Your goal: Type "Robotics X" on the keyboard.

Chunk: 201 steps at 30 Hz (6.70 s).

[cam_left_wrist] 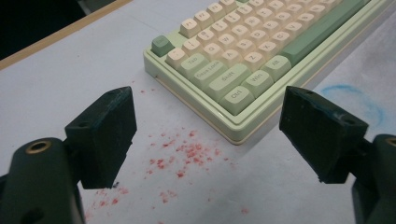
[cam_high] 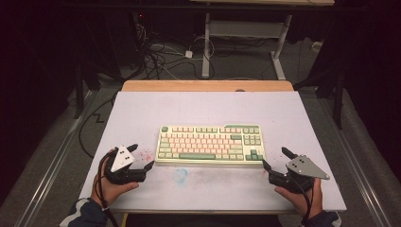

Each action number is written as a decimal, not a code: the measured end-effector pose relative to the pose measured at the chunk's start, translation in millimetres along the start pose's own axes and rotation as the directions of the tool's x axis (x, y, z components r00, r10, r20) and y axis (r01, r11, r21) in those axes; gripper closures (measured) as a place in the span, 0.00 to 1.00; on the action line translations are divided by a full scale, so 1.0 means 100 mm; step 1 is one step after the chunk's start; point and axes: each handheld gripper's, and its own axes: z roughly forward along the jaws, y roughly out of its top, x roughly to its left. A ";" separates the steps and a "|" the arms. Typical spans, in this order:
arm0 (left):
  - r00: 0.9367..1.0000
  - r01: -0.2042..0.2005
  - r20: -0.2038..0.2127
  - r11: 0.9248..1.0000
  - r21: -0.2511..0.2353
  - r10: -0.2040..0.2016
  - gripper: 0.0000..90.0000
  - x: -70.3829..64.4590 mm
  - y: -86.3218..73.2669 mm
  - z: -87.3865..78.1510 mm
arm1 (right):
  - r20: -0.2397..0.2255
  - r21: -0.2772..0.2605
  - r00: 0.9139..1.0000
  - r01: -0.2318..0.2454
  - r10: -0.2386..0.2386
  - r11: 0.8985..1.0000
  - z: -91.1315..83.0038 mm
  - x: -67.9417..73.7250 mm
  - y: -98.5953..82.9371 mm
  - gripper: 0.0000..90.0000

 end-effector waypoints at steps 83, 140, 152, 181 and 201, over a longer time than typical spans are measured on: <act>0.991 -0.074 0.126 0.952 0.297 0.037 0.97 -0.48 0.32 1.06 | -0.298 0.234 0.945 0.211 -0.136 0.949 1.07 0.38 0.32 1.00; 0.994 -0.099 0.056 0.995 0.003 0.099 0.24 -0.15 0.15 0.27 | -0.278 0.157 0.955 0.152 -0.104 0.976 0.75 0.21 0.50 1.00; 0.996 -0.081 -0.018 0.994 0.078 0.083 0.23 0.03 -0.11 0.01 | -0.284 0.139 0.951 0.168 -0.124 0.976 0.82 0.24 0.62 1.00; 0.997 -0.049 -0.045 0.991 0.127 0.055 0.24 0.03 -0.24 -0.10 | -0.368 0.180 0.912 0.259 -0.179 0.949 1.42 0.65 0.89 1.00; 0.996 -0.071 -0.035 0.986 0.152 0.077 0.24 0.02 -0.27 -0.11 | -0.358 0.262 0.914 0.296 -0.192 0.918 1.70 0.75 0.81 1.00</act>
